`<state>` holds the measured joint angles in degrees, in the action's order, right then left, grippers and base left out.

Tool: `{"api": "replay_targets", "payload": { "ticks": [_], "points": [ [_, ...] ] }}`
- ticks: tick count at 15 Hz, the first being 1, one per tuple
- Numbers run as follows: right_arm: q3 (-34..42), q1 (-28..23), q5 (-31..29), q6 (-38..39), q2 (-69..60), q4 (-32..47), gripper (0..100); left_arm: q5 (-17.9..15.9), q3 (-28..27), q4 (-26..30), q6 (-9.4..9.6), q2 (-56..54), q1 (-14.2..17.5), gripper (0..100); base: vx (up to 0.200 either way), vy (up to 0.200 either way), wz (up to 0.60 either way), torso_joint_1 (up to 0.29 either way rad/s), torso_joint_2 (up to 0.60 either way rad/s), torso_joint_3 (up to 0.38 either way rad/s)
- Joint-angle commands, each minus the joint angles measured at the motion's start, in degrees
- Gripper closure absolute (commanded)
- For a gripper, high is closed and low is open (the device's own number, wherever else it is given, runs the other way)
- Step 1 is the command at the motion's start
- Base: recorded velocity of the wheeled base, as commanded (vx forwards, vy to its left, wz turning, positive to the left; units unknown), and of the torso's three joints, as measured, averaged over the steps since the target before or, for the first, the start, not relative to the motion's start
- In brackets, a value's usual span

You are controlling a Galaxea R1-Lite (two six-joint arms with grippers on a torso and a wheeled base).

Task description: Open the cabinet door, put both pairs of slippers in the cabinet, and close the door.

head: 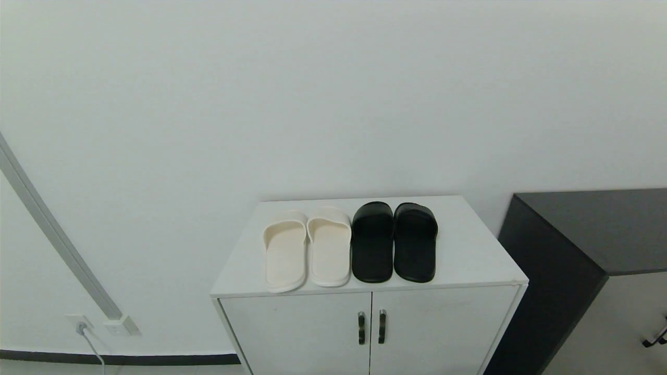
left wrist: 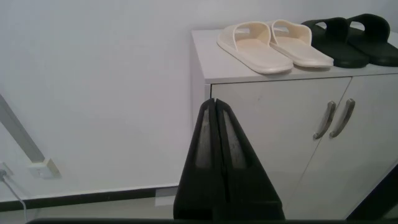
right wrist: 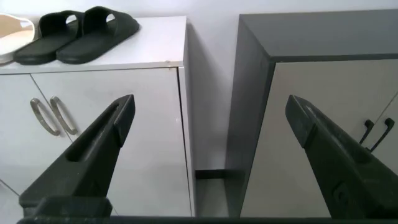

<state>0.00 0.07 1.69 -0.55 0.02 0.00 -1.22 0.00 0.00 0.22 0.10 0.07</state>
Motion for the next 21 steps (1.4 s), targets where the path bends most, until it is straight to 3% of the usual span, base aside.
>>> {"api": "replay_targets", "payload": {
  "ticks": [1,4,5,6,9,12,14,16,18,21],
  "points": [
    [0.0,0.0,0.2,-0.1,0.2,0.1,0,0.0,0.0,0.0,0.04,0.0,0.0,100,0.000,0.000,0.00,0.000,0.00,0.000],
    [-1.8,1.4,0.1,1.2,4.2,-0.8,0,0.0,0.0,0.0,0.04,0.0,0.0,100,0.000,0.000,0.00,0.000,0.00,0.000],
    [-8.3,1.6,0.3,5.9,7.8,-1.3,0,0.0,0.0,0.0,0.04,0.0,0.0,100,0.000,0.000,0.00,0.000,0.00,0.000],
    [-11.7,1.9,2.9,7.5,12.5,-0.4,0,0.0,0.0,0.0,0.04,0.0,0.0,100,0.000,0.000,0.00,0.000,0.00,0.000],
    [-11.7,2.7,8.9,4.8,27.7,-2.1,0,0.0,0.0,0.0,0.22,0.0,0.0,100,0.000,0.000,0.00,0.000,0.00,0.000],
    [-15.0,8.8,9.1,3.4,41.6,-10.0,0,0.0,0.0,0.0,0.13,0.0,0.0,100,0.000,0.000,0.00,0.000,0.00,0.000],
    [-20.0,14.3,9.0,5.6,50.2,-10.5,0,0.0,0.0,0.0,0.40,0.0,0.0,100,0.000,0.000,0.00,0.000,0.00,0.000],
    [-24.3,20.1,7.6,9.9,55.5,-10.5,0,0.0,0.0,0.0,0.48,0.0,0.0,100,0.000,0.000,0.00,0.000,0.00,0.000],
    [-31.4,28.8,-2.0,15.1,63.1,-10.6,0,-0.1,0.0,0.0,0.48,0.1,0.0,100,0.000,0.000,0.00,0.000,0.00,0.000],
    [-37.4,34.3,-6.4,17.3,70.7,-10.5,0,-0.1,0.0,0.0,0.48,0.0,0.0,100,0.000,0.000,0.00,0.000,0.00,0.000]
  ]
}}
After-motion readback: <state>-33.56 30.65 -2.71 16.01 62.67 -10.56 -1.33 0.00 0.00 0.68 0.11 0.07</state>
